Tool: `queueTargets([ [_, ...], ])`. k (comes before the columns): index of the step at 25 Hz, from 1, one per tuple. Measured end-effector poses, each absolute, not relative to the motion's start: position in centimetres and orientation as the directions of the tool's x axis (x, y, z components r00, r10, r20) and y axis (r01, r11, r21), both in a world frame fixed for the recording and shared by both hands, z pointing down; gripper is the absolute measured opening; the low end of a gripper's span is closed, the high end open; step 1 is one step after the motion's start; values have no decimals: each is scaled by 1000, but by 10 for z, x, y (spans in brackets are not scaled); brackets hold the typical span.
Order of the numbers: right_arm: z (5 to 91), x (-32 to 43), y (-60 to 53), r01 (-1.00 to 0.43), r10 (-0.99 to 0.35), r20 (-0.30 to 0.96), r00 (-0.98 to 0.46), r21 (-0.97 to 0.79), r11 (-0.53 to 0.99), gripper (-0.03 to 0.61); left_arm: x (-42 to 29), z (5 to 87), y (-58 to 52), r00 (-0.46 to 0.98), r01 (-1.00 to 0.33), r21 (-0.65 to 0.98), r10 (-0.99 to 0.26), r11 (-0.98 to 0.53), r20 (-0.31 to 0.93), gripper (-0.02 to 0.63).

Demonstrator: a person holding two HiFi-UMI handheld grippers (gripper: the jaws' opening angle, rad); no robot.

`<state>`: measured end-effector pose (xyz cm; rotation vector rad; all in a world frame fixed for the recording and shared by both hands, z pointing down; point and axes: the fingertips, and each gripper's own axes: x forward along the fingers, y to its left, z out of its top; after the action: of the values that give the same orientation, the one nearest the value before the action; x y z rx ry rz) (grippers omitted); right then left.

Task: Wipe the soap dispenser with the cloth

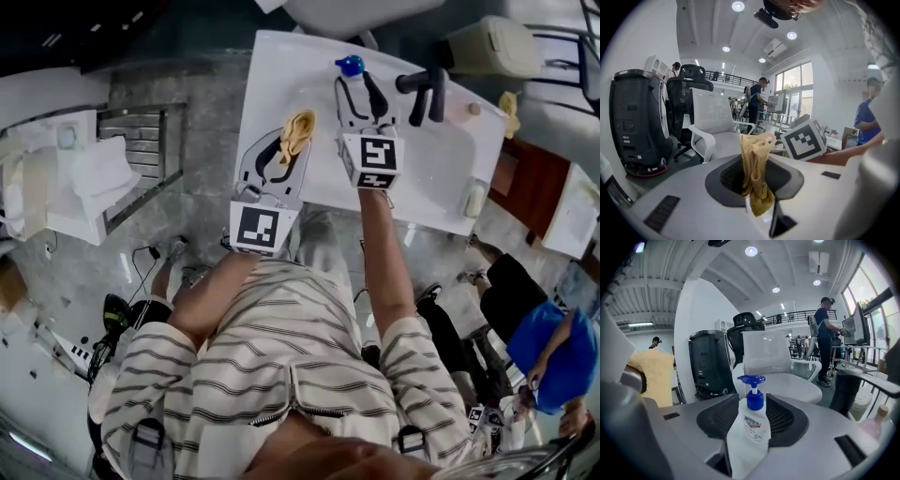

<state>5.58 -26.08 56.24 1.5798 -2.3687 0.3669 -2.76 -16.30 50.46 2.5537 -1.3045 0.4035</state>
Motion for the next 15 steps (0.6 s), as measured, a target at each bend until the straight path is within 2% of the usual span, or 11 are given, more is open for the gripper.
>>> queueTargets([
  [15, 574, 54, -282, -937, -865, 378, -331, -22, 349, 138, -41, 518, -168, 542, -828, 93, -744, -553, 391, 94],
])
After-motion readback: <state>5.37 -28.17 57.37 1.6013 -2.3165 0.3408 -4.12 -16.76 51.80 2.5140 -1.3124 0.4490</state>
